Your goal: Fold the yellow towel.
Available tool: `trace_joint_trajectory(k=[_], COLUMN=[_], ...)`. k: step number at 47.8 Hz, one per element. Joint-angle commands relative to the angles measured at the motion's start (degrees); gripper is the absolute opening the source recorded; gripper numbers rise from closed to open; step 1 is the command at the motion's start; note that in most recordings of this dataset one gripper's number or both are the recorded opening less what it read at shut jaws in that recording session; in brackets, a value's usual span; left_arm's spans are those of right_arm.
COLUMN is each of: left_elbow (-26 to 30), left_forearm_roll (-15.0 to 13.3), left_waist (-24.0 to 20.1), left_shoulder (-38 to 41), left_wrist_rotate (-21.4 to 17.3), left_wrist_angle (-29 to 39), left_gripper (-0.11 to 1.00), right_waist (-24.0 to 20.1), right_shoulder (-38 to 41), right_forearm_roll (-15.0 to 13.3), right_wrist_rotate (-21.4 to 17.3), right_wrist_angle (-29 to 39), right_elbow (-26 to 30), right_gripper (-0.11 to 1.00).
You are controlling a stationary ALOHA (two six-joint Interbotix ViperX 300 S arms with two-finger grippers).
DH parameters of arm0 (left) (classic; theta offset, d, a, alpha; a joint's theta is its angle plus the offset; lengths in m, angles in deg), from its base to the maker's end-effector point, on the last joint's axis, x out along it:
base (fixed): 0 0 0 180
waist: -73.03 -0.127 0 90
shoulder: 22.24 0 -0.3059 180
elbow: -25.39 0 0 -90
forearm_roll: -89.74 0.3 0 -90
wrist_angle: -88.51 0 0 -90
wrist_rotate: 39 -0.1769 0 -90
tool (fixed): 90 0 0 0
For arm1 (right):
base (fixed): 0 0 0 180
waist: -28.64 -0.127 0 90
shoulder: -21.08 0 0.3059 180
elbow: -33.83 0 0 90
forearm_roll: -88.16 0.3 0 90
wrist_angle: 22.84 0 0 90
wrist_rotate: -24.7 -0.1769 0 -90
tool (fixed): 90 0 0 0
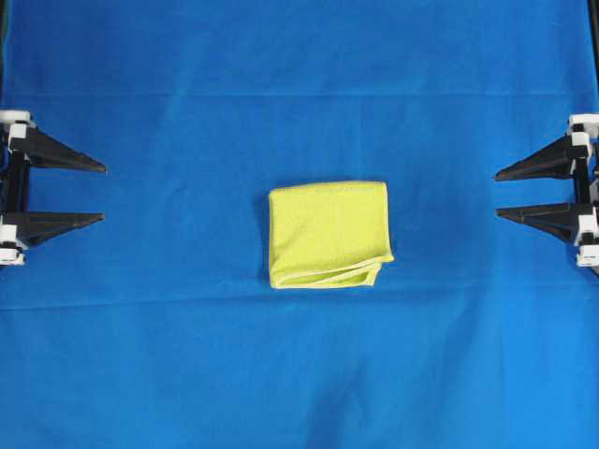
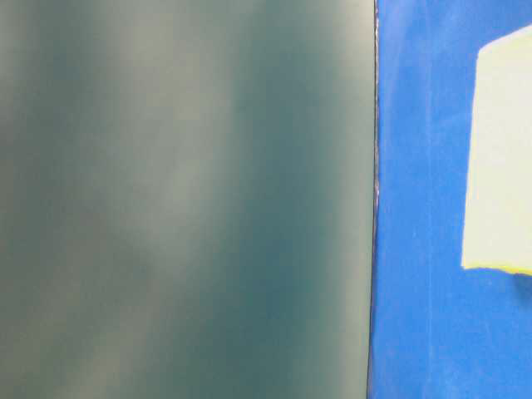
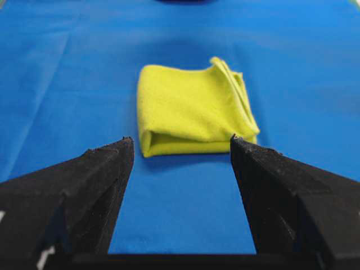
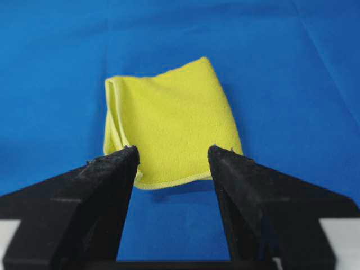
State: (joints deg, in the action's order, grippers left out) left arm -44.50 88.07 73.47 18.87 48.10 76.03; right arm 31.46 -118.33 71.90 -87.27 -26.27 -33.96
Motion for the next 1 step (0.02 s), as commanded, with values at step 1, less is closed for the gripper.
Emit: trace_joint_trajectory(k=[1], left_elbow=[1.0], left_forearm_roll=[-0.1], left_waist=[-0.2], left_shoulder=[0.2], left_wrist_rotate=[0.0], left_wrist_angle=[-0.1], left_gripper=[0.67], right_waist=[0.2], right_shoulder=[0.3], right_forearm_roll=[-0.2], right_wrist_rotate=[0.1], right_wrist_angle=[-0.2], right_elbow=[1.0], right_gripper=[0.58])
